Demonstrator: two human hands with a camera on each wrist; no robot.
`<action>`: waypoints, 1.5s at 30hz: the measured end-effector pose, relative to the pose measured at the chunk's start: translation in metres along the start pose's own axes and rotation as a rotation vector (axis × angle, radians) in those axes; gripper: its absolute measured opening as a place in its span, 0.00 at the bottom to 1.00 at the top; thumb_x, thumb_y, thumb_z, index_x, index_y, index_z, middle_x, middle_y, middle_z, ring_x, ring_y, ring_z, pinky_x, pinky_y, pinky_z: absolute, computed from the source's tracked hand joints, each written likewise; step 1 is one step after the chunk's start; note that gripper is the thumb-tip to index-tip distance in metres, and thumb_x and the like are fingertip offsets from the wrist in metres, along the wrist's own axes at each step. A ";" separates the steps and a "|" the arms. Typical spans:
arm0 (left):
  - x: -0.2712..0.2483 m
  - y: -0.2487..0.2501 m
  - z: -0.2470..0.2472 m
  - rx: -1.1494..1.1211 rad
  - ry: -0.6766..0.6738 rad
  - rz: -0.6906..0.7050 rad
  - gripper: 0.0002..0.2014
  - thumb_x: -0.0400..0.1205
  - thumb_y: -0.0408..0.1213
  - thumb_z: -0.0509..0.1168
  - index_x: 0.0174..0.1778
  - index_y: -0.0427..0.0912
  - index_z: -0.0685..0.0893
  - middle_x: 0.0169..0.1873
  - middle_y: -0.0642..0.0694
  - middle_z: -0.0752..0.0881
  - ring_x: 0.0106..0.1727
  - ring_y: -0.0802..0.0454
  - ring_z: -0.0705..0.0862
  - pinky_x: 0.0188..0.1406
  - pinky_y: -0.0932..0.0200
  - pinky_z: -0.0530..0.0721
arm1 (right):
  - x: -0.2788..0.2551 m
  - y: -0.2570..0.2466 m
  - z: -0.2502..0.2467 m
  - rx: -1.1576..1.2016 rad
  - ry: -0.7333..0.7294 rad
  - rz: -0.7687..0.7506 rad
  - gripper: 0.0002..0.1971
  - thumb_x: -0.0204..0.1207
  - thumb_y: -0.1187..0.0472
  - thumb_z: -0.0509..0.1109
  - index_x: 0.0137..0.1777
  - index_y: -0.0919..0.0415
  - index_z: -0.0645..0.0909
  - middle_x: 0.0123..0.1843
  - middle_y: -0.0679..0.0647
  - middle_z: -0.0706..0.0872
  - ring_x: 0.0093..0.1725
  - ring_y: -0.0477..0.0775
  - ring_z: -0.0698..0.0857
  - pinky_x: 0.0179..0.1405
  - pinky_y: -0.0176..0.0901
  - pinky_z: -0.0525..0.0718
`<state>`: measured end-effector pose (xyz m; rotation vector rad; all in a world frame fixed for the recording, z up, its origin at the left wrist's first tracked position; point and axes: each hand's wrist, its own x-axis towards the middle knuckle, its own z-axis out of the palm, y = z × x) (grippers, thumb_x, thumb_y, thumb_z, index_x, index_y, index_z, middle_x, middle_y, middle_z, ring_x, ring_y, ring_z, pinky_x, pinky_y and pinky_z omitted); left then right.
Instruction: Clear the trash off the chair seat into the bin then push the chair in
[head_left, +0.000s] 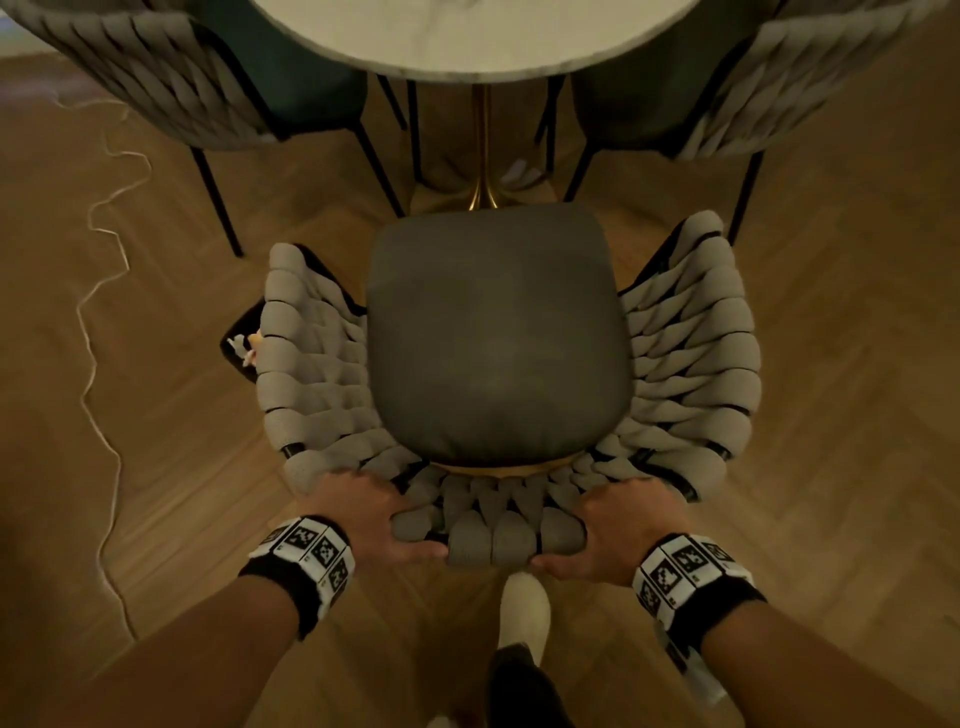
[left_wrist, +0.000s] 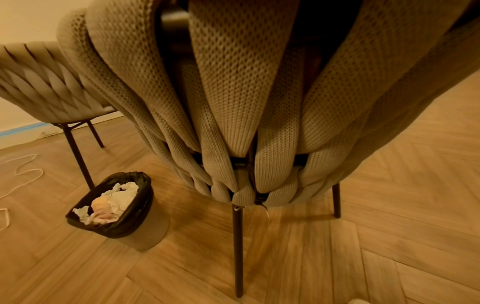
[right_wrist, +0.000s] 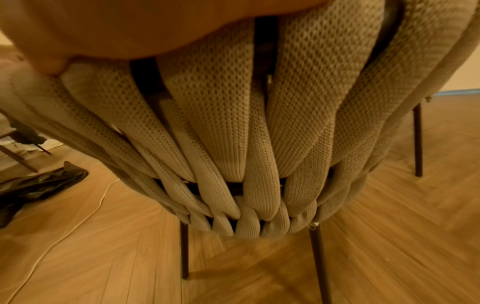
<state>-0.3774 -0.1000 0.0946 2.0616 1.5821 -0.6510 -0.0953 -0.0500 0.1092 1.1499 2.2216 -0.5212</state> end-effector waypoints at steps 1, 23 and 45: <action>0.005 -0.008 -0.006 -0.008 0.000 -0.002 0.50 0.55 0.86 0.33 0.58 0.61 0.80 0.53 0.53 0.88 0.53 0.50 0.84 0.52 0.50 0.84 | 0.007 -0.001 -0.009 0.002 0.002 -0.008 0.41 0.52 0.13 0.47 0.37 0.49 0.77 0.35 0.46 0.81 0.34 0.50 0.80 0.37 0.44 0.82; 0.093 -0.154 -0.074 0.073 -0.102 0.042 0.54 0.55 0.87 0.33 0.56 0.53 0.82 0.49 0.48 0.87 0.49 0.46 0.83 0.50 0.46 0.82 | 0.135 -0.025 -0.101 -0.057 0.103 0.044 0.48 0.50 0.12 0.39 0.36 0.50 0.84 0.32 0.48 0.86 0.31 0.51 0.83 0.26 0.39 0.71; 0.023 -0.175 -0.103 -0.142 -0.126 0.004 0.24 0.85 0.51 0.53 0.76 0.46 0.66 0.80 0.45 0.64 0.81 0.47 0.59 0.82 0.50 0.55 | 0.125 -0.048 -0.130 0.166 -0.023 0.084 0.40 0.69 0.23 0.44 0.71 0.49 0.71 0.68 0.52 0.82 0.65 0.55 0.80 0.63 0.50 0.79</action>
